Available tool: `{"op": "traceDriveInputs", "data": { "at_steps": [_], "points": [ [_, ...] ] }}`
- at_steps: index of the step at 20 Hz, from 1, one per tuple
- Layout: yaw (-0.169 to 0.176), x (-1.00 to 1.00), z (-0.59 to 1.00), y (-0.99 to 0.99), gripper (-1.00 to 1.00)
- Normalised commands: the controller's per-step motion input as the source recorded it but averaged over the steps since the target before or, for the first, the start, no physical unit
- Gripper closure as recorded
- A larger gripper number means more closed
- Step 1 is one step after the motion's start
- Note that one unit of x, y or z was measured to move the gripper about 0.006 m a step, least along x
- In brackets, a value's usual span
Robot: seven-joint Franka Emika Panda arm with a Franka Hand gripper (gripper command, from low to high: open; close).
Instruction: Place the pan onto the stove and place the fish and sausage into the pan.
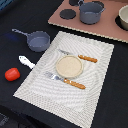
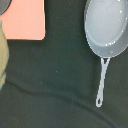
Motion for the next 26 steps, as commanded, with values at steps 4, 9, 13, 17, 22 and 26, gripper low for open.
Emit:
{"op": "traceDriveInputs", "data": {
  "at_steps": [4,9,13,17,22,26],
  "points": [
    [-0.037,0.04,-0.25,-0.26,-1.00],
    [-0.063,-0.04,-0.48,-0.63,-1.00],
    [-0.086,-0.21,-0.41,-0.74,-1.00],
    [-0.090,-0.30,-0.47,-0.67,-1.00],
    [-0.087,-0.34,-0.54,-0.55,-1.00],
    [-0.072,-0.31,-0.61,-0.34,-1.00]
  ]
}}
